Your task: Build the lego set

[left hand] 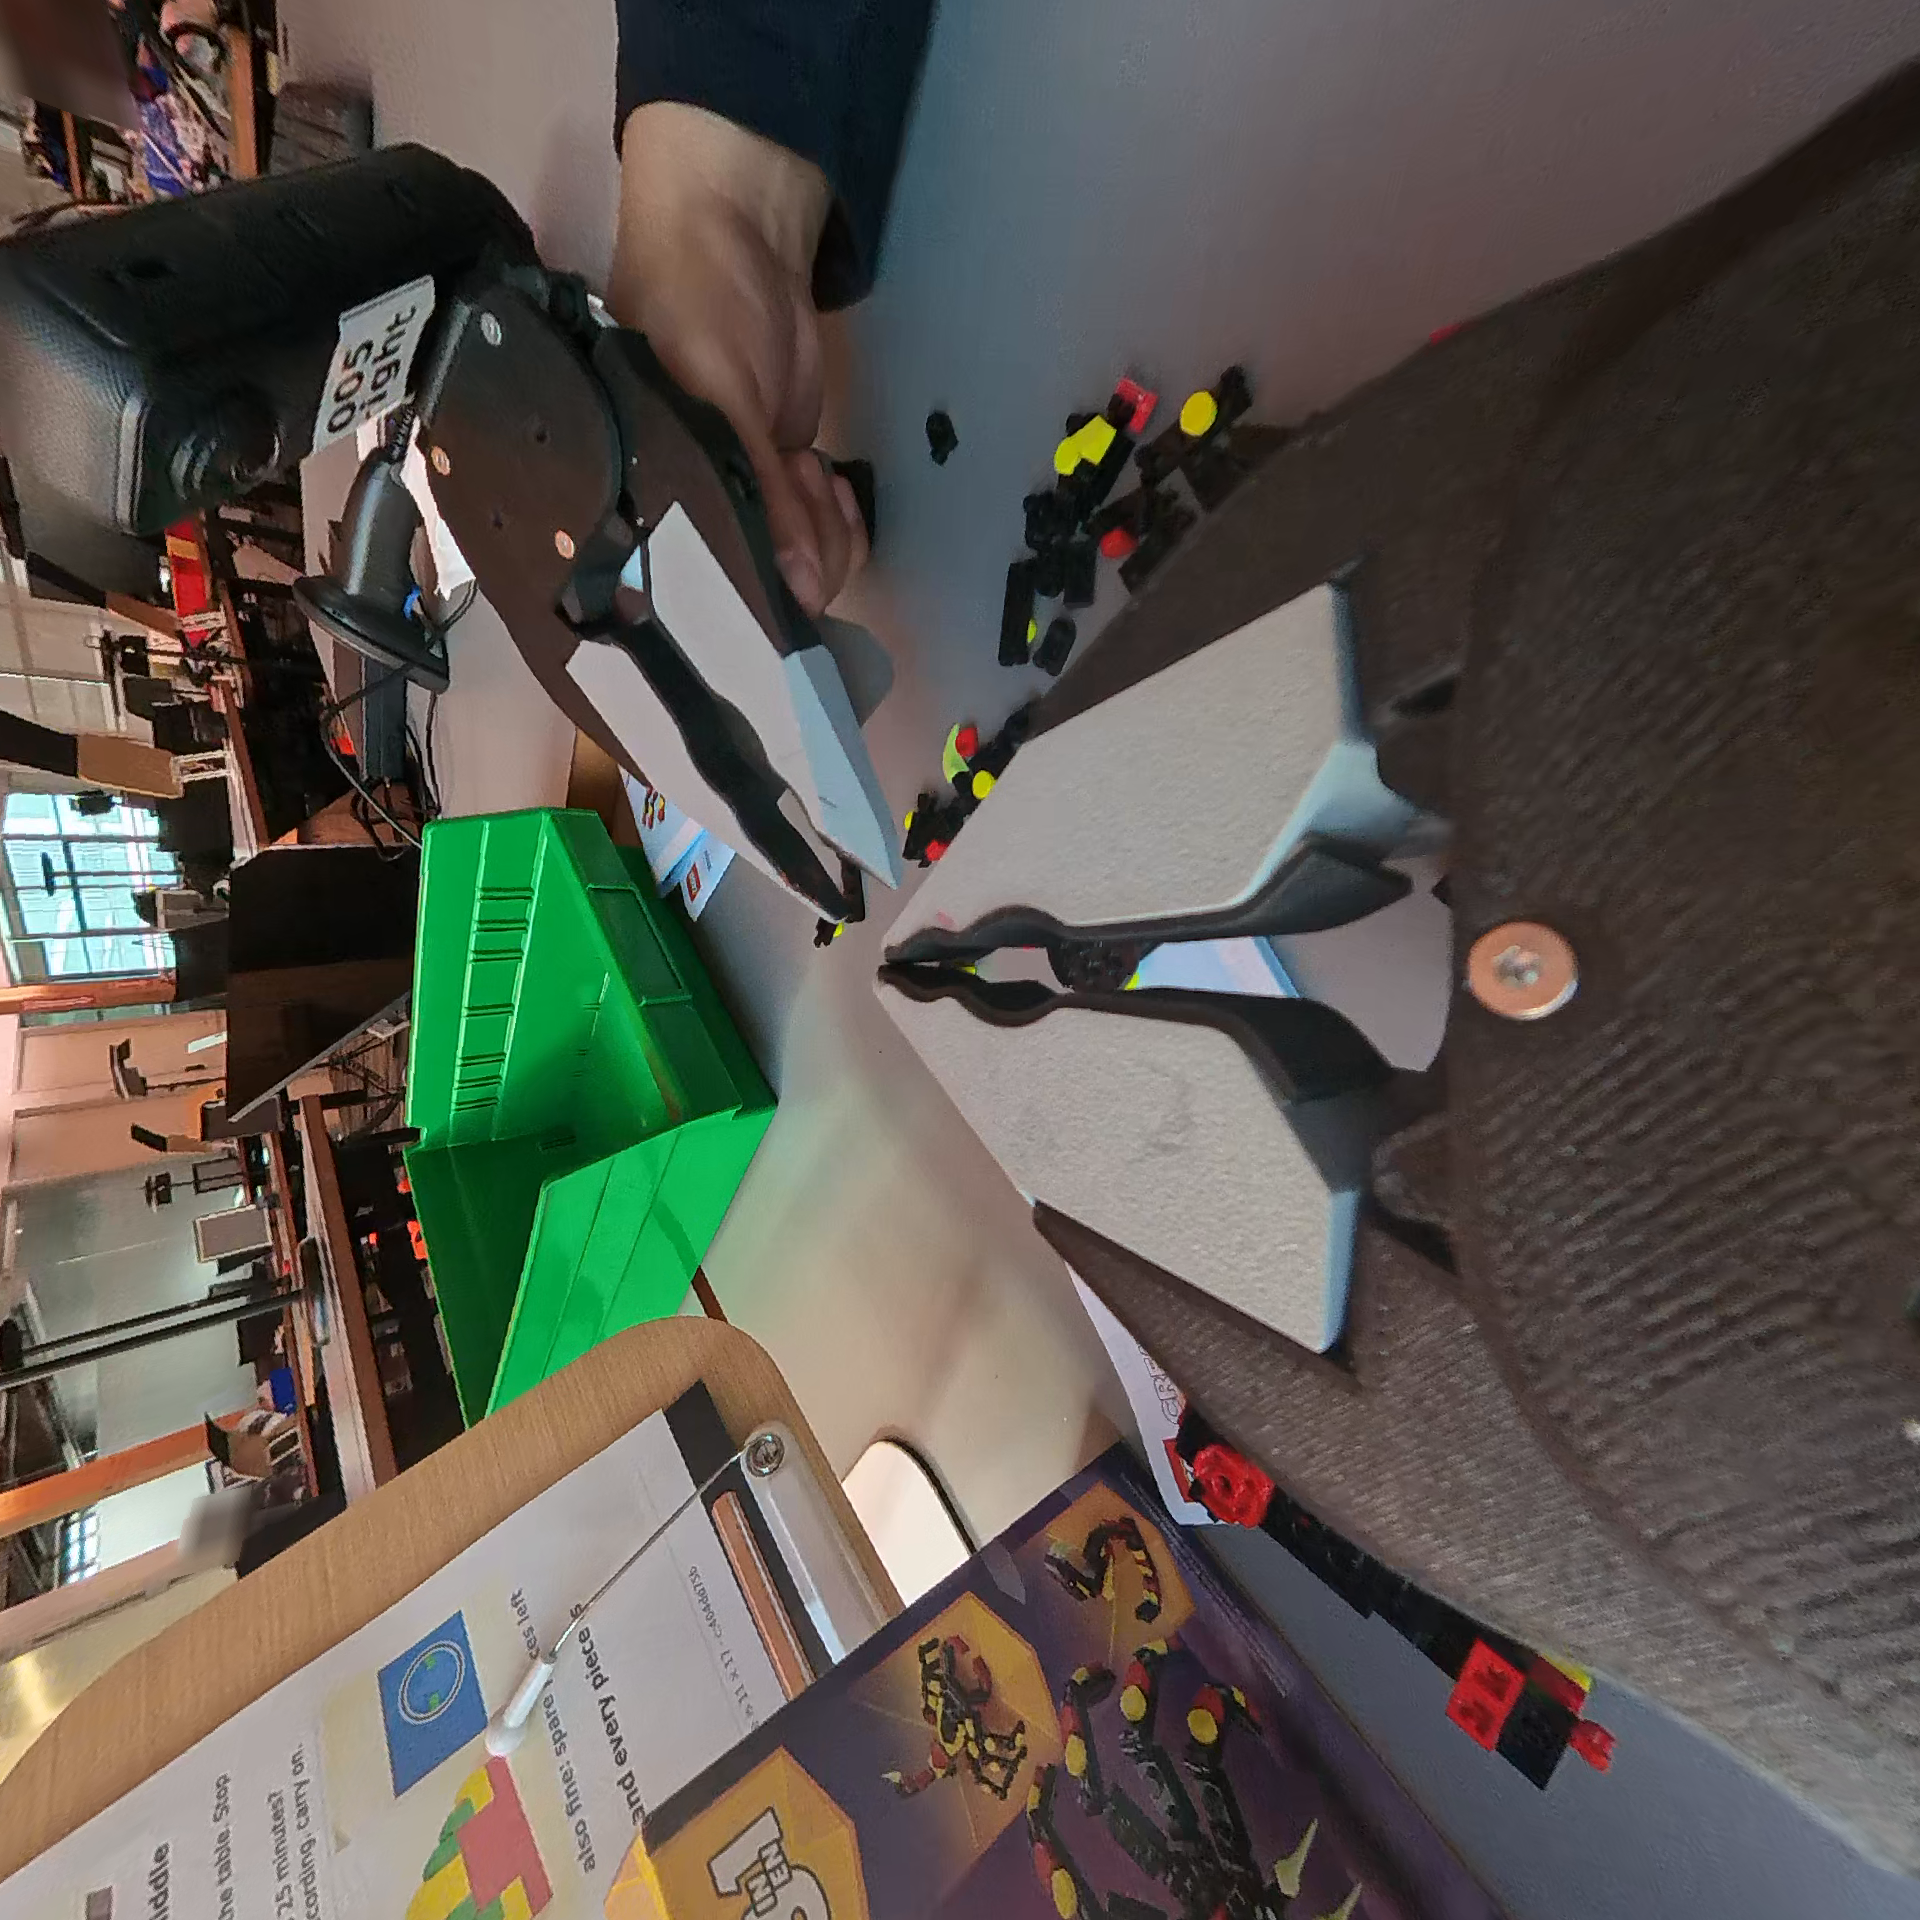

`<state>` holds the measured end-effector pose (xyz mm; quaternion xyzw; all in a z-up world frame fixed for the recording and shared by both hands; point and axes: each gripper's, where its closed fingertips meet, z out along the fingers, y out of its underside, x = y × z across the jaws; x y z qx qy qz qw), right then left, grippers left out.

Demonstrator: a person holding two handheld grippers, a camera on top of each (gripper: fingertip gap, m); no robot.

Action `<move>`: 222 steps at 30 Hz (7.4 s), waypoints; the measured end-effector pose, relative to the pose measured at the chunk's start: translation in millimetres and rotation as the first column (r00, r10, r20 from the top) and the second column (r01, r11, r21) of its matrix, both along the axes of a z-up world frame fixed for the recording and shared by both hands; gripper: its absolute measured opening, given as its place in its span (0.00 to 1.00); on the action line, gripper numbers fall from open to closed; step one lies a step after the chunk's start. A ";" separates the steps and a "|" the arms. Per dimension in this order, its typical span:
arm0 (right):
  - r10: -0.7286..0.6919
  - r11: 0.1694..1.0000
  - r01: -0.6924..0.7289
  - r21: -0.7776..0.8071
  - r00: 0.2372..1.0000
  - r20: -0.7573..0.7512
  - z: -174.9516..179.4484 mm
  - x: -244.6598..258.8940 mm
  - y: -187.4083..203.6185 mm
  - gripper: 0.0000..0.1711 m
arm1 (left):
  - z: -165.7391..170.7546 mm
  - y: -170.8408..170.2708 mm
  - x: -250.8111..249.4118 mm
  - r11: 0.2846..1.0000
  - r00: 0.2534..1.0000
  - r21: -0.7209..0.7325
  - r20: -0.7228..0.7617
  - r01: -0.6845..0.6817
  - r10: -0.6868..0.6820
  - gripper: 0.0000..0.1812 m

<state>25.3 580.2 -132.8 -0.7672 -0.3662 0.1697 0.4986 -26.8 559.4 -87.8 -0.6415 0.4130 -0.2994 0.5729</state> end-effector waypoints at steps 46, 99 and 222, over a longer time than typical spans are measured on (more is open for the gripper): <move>0.242 0.925 -0.320 0.206 0.912 0.331 -17.1 -55.6 -36.5 0.00 | -33.2 -0.9 -6.5 0.993 0.981 -0.121 -0.192 0.008 -0.031 0.00; -0.220 0.976 0.216 -0.041 0.965 -0.141 10.5 43.5 -66.4 0.00 | -25.2 -27.5 -70.9 0.954 0.933 0.015 -0.205 -0.300 0.297 0.00; -0.262 0.483 -0.451 0.750 0.743 0.616 46.9 -68.6 -45.4 0.09 | -5.2 -65.8 -14.9 0.781 0.857 -0.366 0.107 0.506 -0.505 0.35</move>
